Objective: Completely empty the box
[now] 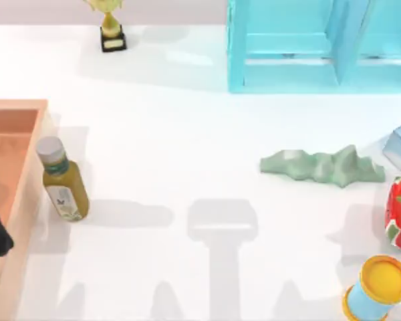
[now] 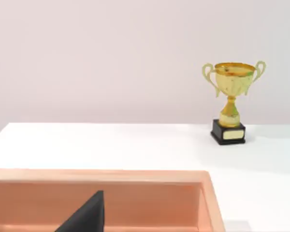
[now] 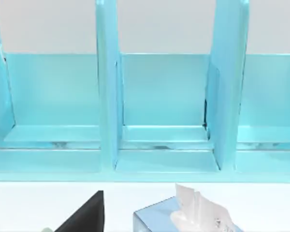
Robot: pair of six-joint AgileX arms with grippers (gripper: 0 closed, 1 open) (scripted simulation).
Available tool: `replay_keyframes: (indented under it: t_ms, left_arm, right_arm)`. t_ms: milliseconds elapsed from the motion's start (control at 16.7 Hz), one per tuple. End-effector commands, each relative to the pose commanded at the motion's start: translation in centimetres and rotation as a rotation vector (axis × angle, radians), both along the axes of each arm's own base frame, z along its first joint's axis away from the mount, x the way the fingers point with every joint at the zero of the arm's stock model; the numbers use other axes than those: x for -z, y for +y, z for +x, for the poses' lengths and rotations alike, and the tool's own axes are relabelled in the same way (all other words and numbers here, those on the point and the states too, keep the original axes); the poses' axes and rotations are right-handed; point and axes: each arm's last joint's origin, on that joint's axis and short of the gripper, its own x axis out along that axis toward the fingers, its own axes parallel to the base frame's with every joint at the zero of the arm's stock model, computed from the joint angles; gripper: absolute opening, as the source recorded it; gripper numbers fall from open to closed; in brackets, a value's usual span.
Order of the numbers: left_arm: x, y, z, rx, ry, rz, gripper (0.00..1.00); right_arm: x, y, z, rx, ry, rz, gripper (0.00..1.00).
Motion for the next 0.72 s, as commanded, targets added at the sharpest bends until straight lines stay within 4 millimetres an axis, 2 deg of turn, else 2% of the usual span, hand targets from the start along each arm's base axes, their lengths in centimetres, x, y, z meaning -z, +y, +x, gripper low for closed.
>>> replay_keyframes:
  t_ms: [180,360,540,720]
  left_arm:
    - [-0.2,0.0,0.0,-0.005,0.012,0.003,1.0]
    - [-1.5,0.4,0.2,-0.038,0.111,0.028,1.0]
    - [-3.6,1.0,0.9,-0.076,0.299,0.064,1.0]
    - [-6.0,1.9,2.6,-0.104,0.543,0.096,1.0]
  right_arm:
    - [0.0,0.0,0.0,0.0,0.0,0.0,1.0]
    - [0.0,0.0,0.0,0.0,0.0,0.0,1.0]
    - [0.0,0.0,0.0,0.0,0.0,0.0,1.0]
    - [0.0,0.0,0.0,0.0,0.0,0.0,1.0]
